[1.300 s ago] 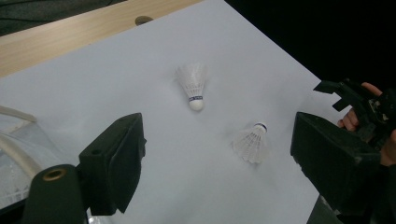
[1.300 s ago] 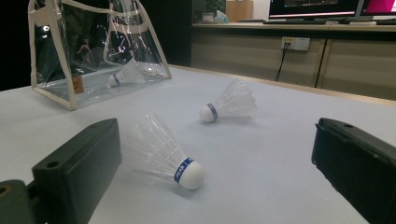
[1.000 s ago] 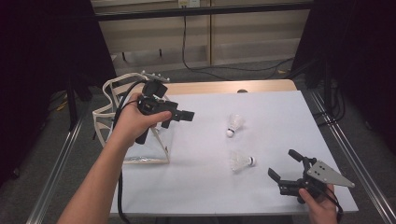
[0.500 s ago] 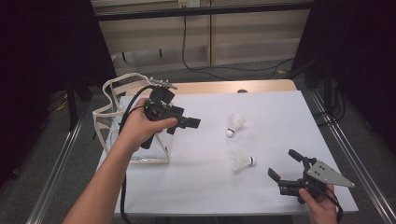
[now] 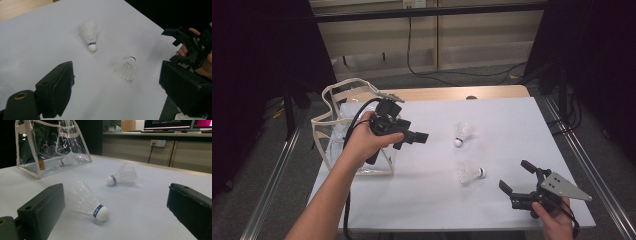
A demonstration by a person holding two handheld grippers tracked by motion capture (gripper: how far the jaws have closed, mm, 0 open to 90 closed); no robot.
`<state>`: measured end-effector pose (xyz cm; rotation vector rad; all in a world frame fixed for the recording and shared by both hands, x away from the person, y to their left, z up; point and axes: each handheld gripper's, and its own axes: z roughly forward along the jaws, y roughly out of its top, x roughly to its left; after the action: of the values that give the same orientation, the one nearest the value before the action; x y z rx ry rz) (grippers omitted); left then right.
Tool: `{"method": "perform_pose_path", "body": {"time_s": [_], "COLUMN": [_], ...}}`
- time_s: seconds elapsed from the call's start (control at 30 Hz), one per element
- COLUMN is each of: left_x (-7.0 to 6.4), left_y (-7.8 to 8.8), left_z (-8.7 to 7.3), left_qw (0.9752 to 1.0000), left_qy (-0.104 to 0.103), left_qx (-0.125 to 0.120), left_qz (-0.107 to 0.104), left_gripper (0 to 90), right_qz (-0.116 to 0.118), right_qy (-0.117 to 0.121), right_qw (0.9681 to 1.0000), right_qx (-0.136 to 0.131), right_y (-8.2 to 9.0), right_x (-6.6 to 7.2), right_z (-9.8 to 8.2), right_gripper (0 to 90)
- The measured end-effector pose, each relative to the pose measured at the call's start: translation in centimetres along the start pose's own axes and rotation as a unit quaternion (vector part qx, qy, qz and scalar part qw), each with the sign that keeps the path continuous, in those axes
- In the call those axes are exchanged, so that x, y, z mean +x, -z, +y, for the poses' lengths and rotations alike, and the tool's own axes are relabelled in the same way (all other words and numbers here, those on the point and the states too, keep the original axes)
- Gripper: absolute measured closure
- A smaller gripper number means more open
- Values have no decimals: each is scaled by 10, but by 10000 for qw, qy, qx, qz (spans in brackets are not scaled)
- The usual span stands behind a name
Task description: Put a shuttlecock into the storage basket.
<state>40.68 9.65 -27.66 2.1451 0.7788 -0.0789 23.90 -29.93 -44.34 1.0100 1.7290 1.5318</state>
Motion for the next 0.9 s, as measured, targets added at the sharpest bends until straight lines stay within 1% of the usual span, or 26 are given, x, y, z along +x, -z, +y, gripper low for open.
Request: {"method": "perform_pose_path", "body": {"time_s": [0.1,0.17,0.2,0.23,0.33,0.4,0.53,0.6,0.7,0.73,0.9], "left_x": [1,1,1,1,1,1,2,1,1,0,0], "left_y": [-1,-3,-3,-4,-7,-8,-12,-14,-18,-19,-23], "left_z": [-2,-4,-5,-5,-8,-9,-13,-14,-17,-17,-21], "left_qw": [10000,10000,10000,10000,10000,10000,10000,10000,9999,9999,9999], "left_qy": [-46,-19,-40,-9,-31,-8,-34,-76,-53,-82,-94], "left_qx": [21,20,17,7,19,-16,2,22,-6,17,32], "left_qz": [27,3,3,-8,-24,-33,-58,-36,-93,-89,-117], "left_gripper": [130,128,127,126,126,125,123,123,122,121,119], "right_qz": [0,10,11,9,5,3,15,10,7,10,12], "right_qy": [2,2,1,2,5,-5,-6,-7,-6,-5,-9], "right_qw": [10000,10000,10000,10000,10000,10000,10000,10000,10000,10000,10000], "right_qx": [9,5,8,9,10,6,7,11,7,9,18], "right_y": [0,0,0,0,0,0,0,-1,0,0,0], "right_x": [0,0,0,0,0,0,0,0,0,0,0], "right_z": [0,0,0,0,0,0,0,0,0,0,0], "right_gripper": [13,13,13,13,13,13,13,13,13,13,13]}}
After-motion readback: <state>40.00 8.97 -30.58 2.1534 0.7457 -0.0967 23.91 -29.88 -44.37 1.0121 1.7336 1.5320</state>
